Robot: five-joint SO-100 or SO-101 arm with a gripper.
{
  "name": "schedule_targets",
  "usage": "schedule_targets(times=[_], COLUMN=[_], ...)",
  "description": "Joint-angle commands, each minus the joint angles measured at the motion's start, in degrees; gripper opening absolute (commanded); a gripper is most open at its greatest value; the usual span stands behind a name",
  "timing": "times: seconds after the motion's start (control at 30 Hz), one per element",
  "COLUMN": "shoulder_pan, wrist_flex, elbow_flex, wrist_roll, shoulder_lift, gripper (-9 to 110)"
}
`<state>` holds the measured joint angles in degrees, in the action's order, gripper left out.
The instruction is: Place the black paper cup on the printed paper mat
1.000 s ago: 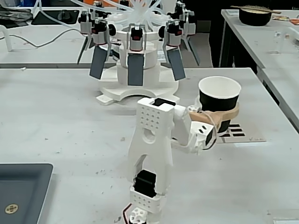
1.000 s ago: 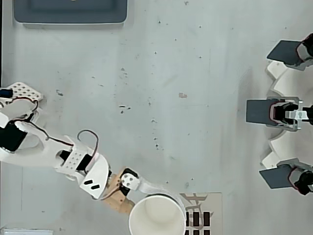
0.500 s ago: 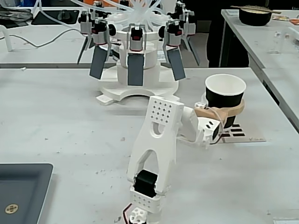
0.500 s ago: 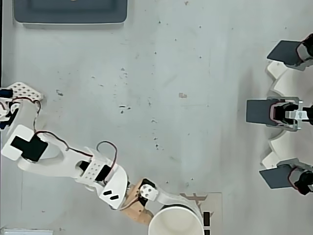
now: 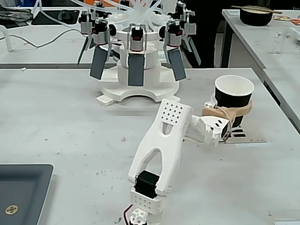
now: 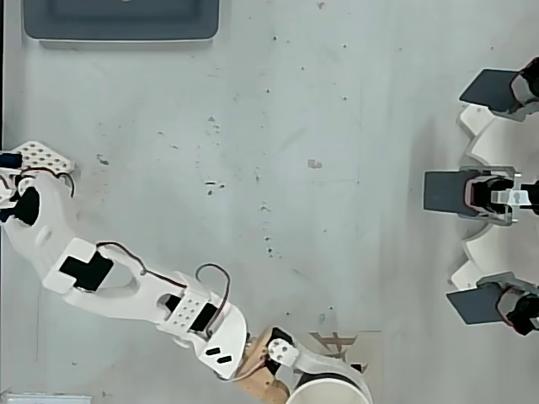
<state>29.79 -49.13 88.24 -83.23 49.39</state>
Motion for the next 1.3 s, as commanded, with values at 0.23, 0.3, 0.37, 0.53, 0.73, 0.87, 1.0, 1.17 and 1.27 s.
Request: schedule_targets(times=[0.23,0.3,0.37,0.53,0.73,0.87,1.0,1.17,1.27], shoulder_pan=[1.23,1.14,1.14,0.97,0.97,0.53,0.26,0.53,0.97], wrist_flex=[2.29,2.64,3.34,5.62,5.89,5.71,5.89,5.89,5.89], elbow_flex=[-11.87,-13.97,-16.79,-21.18,-22.41,-22.41,-22.41,-22.06,-22.06], wrist_roll=[0.88,0.97,1.05,1.32,1.41,1.49,1.58,1.58,1.58], shoulder_lift=[-6.50,-8.09,-9.84,-12.74,-15.03,-16.00,-16.35,-16.44,-16.17], gripper=[10,10,10,10,10,10,14,26,32])
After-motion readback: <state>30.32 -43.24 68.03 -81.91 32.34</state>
